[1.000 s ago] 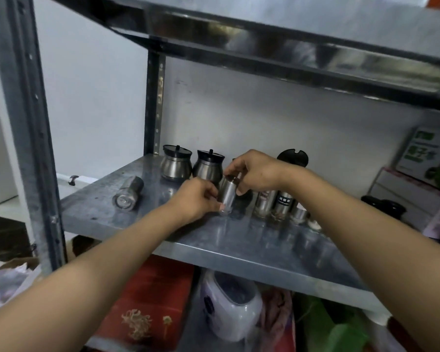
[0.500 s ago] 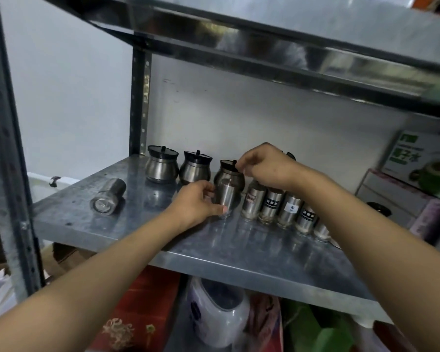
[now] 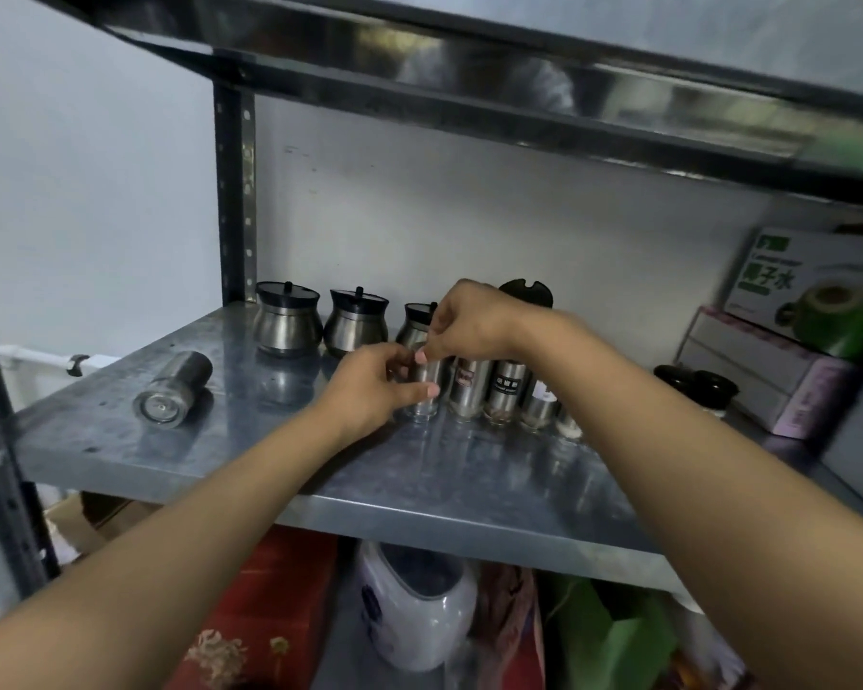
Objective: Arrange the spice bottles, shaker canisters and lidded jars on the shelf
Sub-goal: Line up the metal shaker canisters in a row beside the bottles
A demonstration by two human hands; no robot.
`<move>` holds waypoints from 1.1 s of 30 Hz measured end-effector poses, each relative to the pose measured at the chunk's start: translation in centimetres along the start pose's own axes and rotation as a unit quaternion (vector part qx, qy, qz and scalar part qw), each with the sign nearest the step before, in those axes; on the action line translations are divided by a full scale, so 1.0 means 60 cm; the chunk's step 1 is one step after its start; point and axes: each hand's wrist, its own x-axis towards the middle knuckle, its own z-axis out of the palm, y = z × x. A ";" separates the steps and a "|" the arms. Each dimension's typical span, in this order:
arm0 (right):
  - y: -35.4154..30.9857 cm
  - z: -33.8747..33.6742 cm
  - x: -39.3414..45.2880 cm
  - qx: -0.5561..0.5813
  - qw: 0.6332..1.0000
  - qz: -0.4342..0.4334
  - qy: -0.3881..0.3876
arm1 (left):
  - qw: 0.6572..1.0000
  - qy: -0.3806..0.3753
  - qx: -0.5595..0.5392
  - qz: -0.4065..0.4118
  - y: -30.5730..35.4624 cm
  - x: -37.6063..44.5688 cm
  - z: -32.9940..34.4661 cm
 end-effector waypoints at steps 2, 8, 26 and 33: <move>0.002 -0.005 -0.001 0.001 1.000 0.004 -0.011 | 1.000 0.008 -0.001 0.010 0.002 -0.004 0.006; 0.004 -0.009 -0.009 0.029 0.999 0.001 -0.026 | 0.999 0.004 0.018 0.026 -0.007 -0.016 0.003; -0.009 -0.003 -0.011 -0.104 0.995 0.005 0.000 | 0.998 0.063 -0.009 0.008 -0.022 -0.019 -0.004; -0.010 0.002 -0.006 -0.096 0.995 0.003 -0.021 | 0.998 0.066 0.016 0.006 -0.020 -0.025 -0.005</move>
